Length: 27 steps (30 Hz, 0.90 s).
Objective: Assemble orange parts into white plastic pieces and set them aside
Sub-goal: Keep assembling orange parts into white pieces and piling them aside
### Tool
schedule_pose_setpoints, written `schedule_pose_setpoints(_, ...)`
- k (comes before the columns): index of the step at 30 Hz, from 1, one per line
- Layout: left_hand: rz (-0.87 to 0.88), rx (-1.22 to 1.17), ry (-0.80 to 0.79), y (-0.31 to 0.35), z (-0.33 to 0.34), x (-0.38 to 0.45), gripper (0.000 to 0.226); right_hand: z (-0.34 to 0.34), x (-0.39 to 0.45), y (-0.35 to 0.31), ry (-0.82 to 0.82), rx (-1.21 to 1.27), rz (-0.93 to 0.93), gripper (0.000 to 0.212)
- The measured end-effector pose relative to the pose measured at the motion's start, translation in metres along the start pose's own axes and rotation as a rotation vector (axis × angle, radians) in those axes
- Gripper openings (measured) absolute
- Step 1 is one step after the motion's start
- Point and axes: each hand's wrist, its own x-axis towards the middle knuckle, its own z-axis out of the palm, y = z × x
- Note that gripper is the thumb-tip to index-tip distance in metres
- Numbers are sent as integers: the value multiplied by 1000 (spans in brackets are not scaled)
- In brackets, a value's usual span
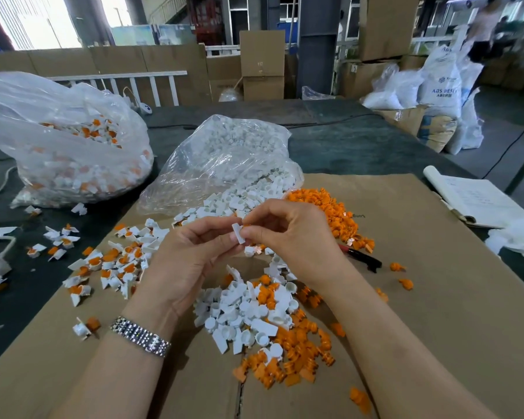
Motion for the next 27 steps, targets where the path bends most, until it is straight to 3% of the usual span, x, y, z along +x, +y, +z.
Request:
schedule_pose_setpoints(4,14,-39,10,0,-1,1,22,-5,0,-3,-61,-60,-25,21)
schedule_pose_setpoints(13,-7,-84,4,2,-2,0,13,-2,-1,-5,0,-226,-146,22)
schedule_pose_setpoints(20,-22,-9,56,1,1,-1,24,2,-1,-4,-23,-359,-201,20)
schedule_pose_setpoints(24,-65,-28,92,1,1,-1,11,4,-2,-5,-33,-379,-205,22)
schedule_pose_setpoints(27,-94,-35,108,3,1,-2,10,-6,0,-4,23,-371,-97,30)
